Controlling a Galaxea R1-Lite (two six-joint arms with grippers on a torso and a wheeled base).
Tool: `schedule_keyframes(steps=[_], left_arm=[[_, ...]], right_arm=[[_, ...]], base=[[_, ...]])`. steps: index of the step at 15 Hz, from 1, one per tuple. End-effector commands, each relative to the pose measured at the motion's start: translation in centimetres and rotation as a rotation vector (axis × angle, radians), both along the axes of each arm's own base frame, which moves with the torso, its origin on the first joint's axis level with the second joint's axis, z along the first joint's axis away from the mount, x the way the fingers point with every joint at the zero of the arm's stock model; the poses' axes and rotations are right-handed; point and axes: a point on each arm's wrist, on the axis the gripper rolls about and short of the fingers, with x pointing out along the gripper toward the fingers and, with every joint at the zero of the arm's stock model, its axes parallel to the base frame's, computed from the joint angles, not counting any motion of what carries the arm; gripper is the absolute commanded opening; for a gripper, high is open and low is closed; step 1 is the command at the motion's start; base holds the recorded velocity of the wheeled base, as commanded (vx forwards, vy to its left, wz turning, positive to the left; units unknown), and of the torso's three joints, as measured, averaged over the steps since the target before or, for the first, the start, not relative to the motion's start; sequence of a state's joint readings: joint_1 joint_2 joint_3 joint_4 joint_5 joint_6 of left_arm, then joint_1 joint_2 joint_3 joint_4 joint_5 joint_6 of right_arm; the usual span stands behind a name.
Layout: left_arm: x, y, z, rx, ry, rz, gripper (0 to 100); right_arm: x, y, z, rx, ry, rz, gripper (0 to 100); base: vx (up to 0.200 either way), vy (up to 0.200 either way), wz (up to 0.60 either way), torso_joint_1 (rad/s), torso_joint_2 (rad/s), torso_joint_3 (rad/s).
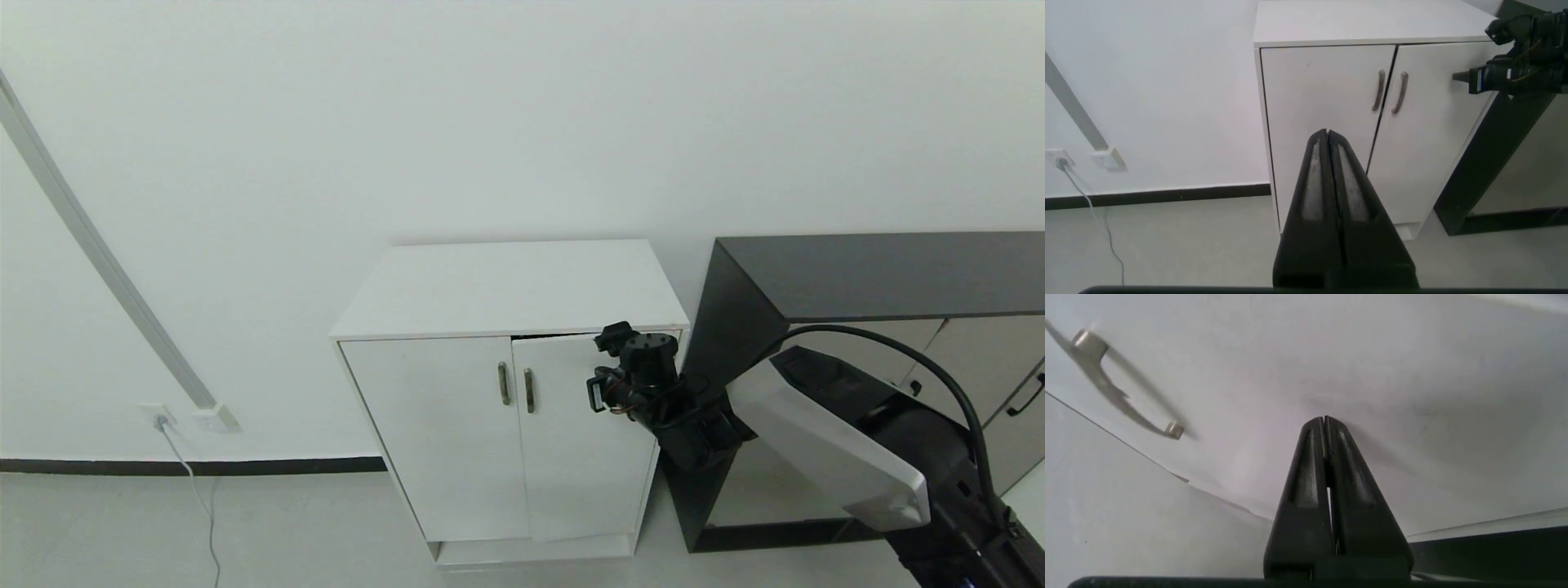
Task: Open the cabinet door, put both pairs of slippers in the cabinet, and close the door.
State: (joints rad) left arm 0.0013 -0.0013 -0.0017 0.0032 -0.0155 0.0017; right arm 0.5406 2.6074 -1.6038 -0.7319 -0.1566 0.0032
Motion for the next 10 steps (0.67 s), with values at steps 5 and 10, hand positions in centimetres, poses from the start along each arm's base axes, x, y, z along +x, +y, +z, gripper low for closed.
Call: schedule_keyframes(steps=[5,10], left_arm=[[0.01,0.00,0.00,0.000,0.001,0.000,0],[0.01,0.00,0.00,0.000,0.001,0.000,0]], right_arm=[[0.56,0.20,0.18,0.003,-0.009,-0.002,0],[1.05,0.12,0.48,0.009,-0.018,-0.008,0]], base=[[0.000,0.000,0.00,0.000,0.00,0.000],[0.000,0.000,0.00,0.000,0.00,0.000]])
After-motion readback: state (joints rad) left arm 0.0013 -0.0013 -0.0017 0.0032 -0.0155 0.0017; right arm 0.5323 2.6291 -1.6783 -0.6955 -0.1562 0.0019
